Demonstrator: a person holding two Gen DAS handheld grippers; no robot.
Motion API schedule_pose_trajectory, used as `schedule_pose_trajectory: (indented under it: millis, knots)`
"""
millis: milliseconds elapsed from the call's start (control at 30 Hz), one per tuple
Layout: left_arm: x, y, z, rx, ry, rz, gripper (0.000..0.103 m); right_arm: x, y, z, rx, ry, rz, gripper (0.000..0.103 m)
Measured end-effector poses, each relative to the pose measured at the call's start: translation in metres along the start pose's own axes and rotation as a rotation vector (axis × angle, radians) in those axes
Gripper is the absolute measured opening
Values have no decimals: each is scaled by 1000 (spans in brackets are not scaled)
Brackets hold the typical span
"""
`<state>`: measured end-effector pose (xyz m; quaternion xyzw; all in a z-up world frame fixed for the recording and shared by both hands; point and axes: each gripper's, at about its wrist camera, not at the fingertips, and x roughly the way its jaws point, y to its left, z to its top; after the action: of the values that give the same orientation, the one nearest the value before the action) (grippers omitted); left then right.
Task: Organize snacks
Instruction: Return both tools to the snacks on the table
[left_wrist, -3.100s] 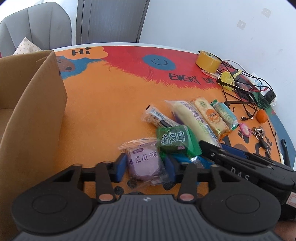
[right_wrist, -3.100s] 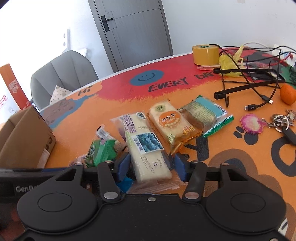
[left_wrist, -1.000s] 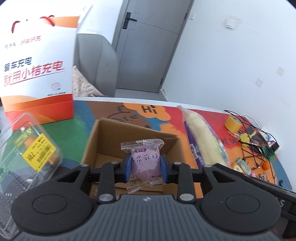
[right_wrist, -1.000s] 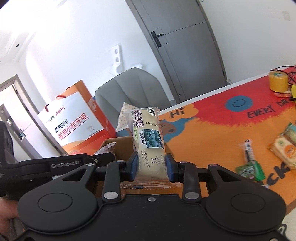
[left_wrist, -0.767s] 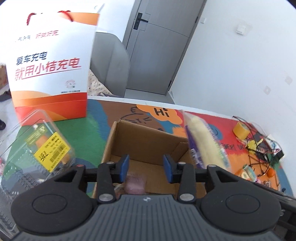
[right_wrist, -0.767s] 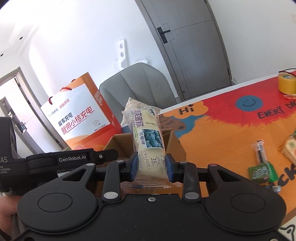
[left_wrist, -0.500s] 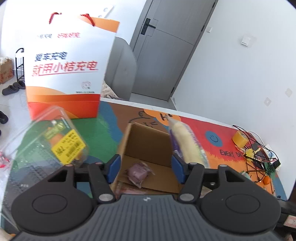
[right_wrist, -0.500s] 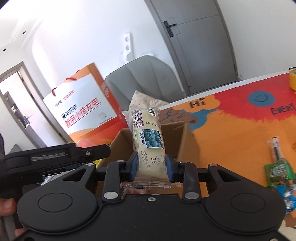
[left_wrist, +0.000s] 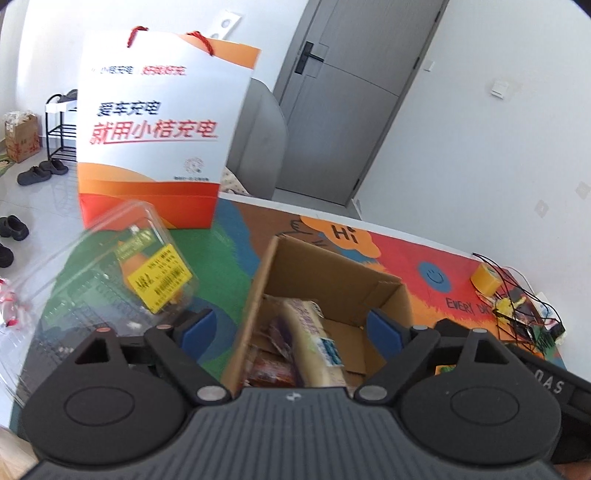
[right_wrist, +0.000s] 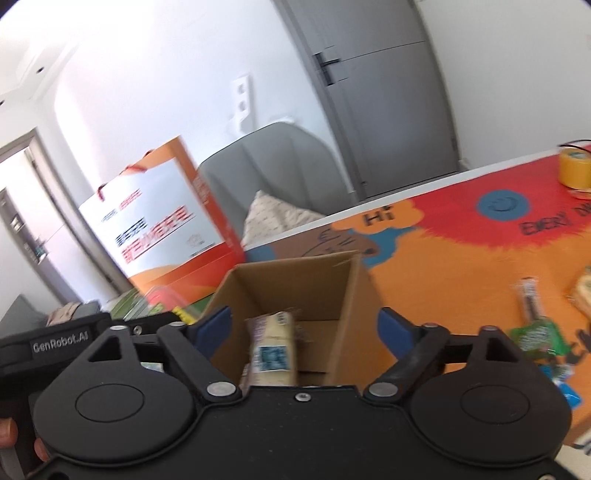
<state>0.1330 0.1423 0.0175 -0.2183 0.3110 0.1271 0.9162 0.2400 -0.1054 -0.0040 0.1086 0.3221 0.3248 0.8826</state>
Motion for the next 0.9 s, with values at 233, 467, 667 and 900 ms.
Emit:
schedule_pose_trajectory:
  millis: [233,467,667,900]
  knots:
    - [1,-26,-10,40,13,-48,89,-28,-30,-6,30,-32,-78,96]
    - [5,-52,-21,80,29,-93,90,-50,-60,-12,75,-61,-154,98]
    - [3,-80,-33,129,56,-145,90,-66,-80,-19,96,-81,-201,98]
    - [5,-107,-53,210,88,-177,90,-79,-99,-30,112,-74,-222,98]
